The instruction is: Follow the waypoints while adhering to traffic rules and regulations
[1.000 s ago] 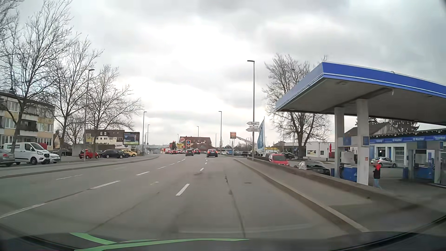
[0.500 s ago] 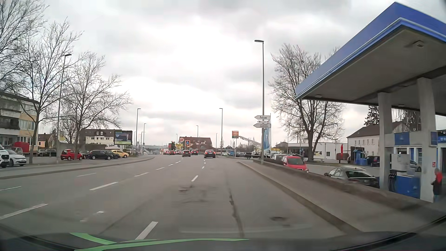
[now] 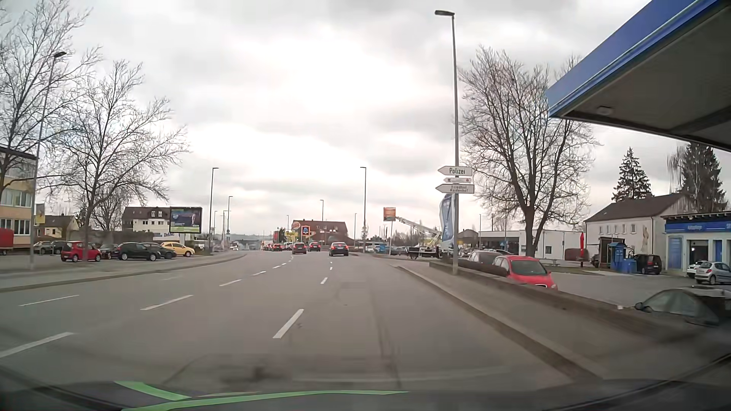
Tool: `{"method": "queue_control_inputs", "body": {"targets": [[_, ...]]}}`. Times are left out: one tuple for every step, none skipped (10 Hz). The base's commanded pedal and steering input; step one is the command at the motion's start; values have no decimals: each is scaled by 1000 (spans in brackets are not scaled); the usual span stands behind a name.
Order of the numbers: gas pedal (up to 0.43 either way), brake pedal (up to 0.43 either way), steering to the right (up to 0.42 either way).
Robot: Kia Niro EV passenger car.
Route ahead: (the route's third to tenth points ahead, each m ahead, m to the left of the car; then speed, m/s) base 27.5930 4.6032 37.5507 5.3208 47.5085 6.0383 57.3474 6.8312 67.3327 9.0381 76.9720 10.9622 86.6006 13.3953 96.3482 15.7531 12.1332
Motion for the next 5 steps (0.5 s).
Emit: {"method": "queue_control_inputs", "body": {"targets": [[87, 0, 0], [87, 0, -1], [87, 0, -1], [87, 0, -1], [87, 0, -1]]}}
